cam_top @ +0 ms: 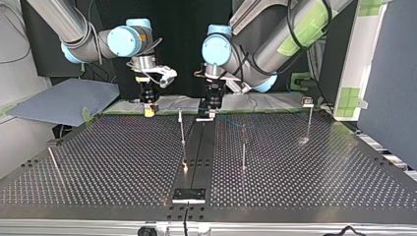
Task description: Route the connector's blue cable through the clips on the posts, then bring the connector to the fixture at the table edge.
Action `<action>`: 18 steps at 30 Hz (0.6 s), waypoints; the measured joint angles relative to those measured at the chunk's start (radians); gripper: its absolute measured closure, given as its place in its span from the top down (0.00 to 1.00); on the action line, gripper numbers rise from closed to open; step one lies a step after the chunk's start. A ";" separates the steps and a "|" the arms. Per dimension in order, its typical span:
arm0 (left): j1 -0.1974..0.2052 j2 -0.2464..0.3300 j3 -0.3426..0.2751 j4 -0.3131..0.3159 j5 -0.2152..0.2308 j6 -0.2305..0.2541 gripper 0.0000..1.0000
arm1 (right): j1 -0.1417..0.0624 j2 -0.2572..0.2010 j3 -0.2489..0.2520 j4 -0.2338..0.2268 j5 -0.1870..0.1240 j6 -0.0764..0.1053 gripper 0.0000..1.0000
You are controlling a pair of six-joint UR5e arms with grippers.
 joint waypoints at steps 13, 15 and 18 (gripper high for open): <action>-0.009 -0.039 -0.047 0.046 0.002 0.000 0.00 | -0.028 0.001 0.077 -0.067 0.005 -0.004 0.00; -0.011 -0.042 -0.047 0.050 0.003 0.000 0.00 | -0.033 0.001 0.083 -0.072 0.007 -0.008 0.00; -0.012 -0.045 -0.047 0.054 0.003 0.000 0.00 | -0.046 0.001 0.103 -0.085 0.011 -0.012 0.00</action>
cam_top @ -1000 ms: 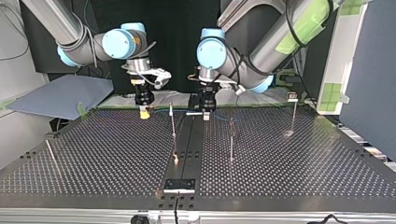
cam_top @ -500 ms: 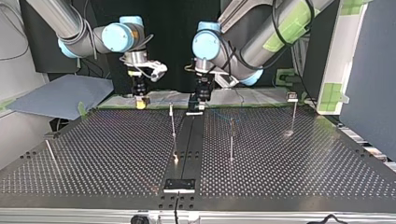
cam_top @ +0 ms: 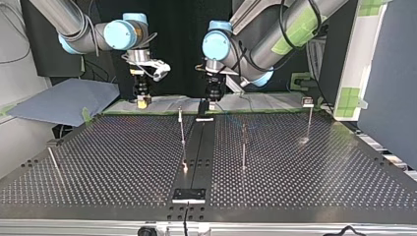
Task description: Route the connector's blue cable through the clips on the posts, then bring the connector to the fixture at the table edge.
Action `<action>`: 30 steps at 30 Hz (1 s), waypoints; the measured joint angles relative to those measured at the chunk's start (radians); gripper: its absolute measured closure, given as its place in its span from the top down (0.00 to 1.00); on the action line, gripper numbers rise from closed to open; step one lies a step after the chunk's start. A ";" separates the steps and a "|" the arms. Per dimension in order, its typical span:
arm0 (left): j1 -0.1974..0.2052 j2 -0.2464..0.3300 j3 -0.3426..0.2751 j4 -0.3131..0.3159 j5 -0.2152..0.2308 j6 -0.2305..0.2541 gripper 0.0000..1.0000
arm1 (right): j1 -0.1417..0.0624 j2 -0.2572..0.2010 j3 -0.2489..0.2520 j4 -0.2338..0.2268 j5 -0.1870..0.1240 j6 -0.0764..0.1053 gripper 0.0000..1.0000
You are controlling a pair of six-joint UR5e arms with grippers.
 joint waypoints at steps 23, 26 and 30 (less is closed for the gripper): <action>-0.018 -0.088 -0.014 0.069 0.004 -0.006 0.00 | -0.037 0.106 0.060 -0.130 -0.012 -0.006 0.00; -0.019 -0.092 -0.013 0.072 0.005 -0.006 0.00 | -0.041 0.116 0.060 -0.139 -0.015 -0.006 0.00; -0.022 -0.093 -0.013 0.074 0.005 -0.006 0.00 | -0.048 0.122 0.060 -0.144 -0.018 -0.006 0.00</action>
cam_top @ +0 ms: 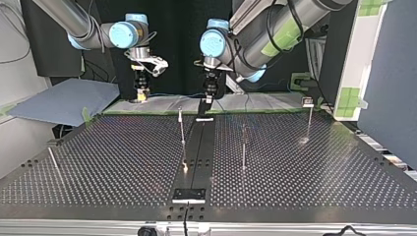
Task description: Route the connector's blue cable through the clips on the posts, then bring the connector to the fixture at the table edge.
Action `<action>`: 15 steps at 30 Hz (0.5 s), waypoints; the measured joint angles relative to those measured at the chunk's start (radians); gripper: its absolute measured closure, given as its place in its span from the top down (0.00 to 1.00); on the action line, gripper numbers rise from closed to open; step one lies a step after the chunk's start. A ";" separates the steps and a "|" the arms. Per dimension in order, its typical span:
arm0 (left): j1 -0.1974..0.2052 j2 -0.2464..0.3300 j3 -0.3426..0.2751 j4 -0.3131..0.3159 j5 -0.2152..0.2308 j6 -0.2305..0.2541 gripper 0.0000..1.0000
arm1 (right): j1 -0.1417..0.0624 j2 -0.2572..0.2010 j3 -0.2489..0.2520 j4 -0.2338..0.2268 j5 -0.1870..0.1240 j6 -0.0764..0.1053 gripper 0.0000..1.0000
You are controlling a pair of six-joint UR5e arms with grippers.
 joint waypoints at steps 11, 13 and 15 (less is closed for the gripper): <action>-0.014 -0.038 0.012 0.017 0.001 -0.001 0.00 | -0.021 0.034 -0.006 -0.018 -0.030 0.000 0.00; -0.016 -0.040 0.015 0.020 0.002 -0.002 0.00 | -0.024 0.046 -0.010 -0.024 -0.036 0.001 0.00; -0.017 -0.041 0.016 0.023 0.002 -0.003 0.00 | -0.029 0.062 -0.015 -0.030 -0.045 0.001 0.00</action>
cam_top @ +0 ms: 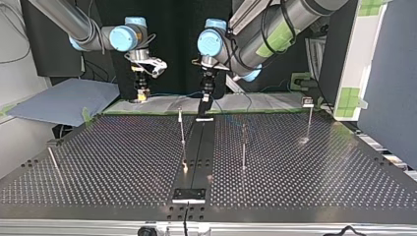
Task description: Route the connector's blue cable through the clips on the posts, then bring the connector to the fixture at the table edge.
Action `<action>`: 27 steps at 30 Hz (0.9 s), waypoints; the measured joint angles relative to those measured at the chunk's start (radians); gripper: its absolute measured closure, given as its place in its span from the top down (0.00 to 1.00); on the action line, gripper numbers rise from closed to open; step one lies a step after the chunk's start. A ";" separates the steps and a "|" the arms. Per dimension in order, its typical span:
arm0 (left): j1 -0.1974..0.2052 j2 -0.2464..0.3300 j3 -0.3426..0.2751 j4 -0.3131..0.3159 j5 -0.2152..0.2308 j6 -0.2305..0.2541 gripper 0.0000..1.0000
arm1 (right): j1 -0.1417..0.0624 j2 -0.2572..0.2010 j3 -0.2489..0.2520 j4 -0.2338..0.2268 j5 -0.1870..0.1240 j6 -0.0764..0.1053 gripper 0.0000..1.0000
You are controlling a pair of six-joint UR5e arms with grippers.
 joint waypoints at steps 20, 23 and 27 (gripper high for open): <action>-0.005 -0.048 0.051 0.019 0.011 -0.016 0.00 | -0.062 0.023 -0.046 0.003 -0.066 -0.001 0.00; -0.005 -0.050 0.064 0.018 0.012 -0.017 0.00 | -0.070 0.024 -0.048 0.003 -0.072 0.000 0.00; -0.004 -0.050 0.078 0.017 0.013 -0.020 0.00 | -0.080 0.025 -0.048 0.002 -0.075 0.000 0.00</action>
